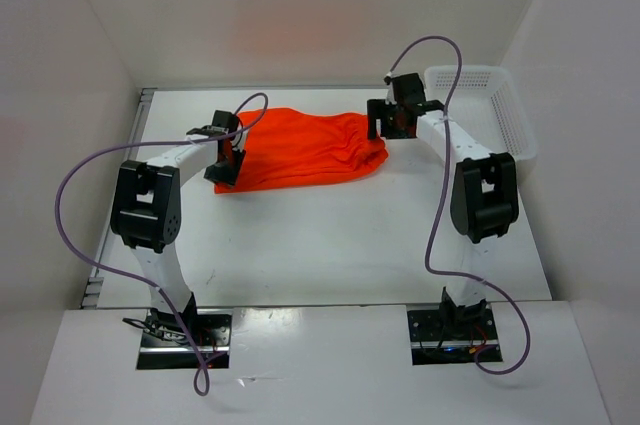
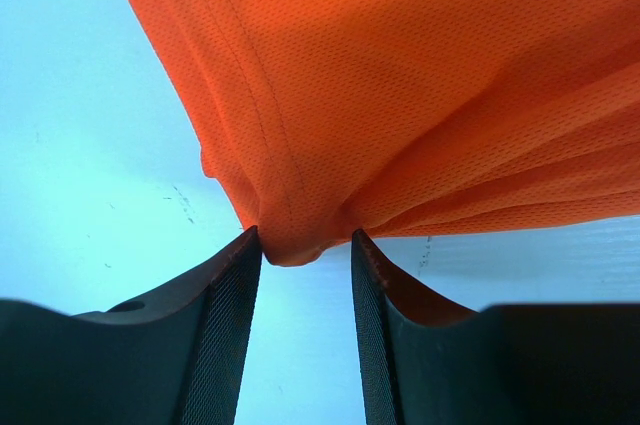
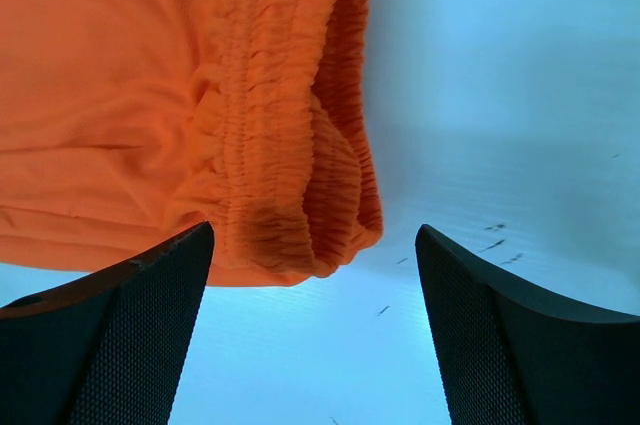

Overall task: Fold and stack the shorts
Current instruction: Fold the shorts

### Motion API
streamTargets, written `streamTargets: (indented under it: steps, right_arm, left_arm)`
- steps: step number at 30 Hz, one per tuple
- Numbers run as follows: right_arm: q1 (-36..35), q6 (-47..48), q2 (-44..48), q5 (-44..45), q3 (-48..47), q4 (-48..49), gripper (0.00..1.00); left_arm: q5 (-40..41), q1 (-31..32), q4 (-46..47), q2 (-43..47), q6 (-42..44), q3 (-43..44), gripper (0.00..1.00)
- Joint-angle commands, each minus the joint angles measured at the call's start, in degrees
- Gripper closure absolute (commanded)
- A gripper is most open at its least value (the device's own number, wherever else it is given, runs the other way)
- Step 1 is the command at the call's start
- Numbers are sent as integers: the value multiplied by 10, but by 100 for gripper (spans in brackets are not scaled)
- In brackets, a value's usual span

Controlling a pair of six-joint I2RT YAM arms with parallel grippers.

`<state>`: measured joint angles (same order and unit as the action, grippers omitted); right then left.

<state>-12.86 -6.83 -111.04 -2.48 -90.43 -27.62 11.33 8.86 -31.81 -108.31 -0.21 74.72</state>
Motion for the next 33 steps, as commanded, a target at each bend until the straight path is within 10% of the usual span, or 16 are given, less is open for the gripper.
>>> streamTargets:
  steps: [1, 17, 28, 33]
  right_arm:
    - [-1, -29, -11, -34, 27, 18, 13]
    - [22, -105, -91, -96, 46, 61, 9]
    - [22, -105, -109, -84, 46, 72, 73]
    - [22, -74, -96, -79, 46, 72, 81]
  left_arm:
    - [16, -2, -3, 8, 2, 9, 51]
    - [68, -29, -7, 3, 2, 25, 51]
    - [79, -57, -12, -13, 2, 56, 51]
    - [10, -62, -34, -28, 2, 99, 50]
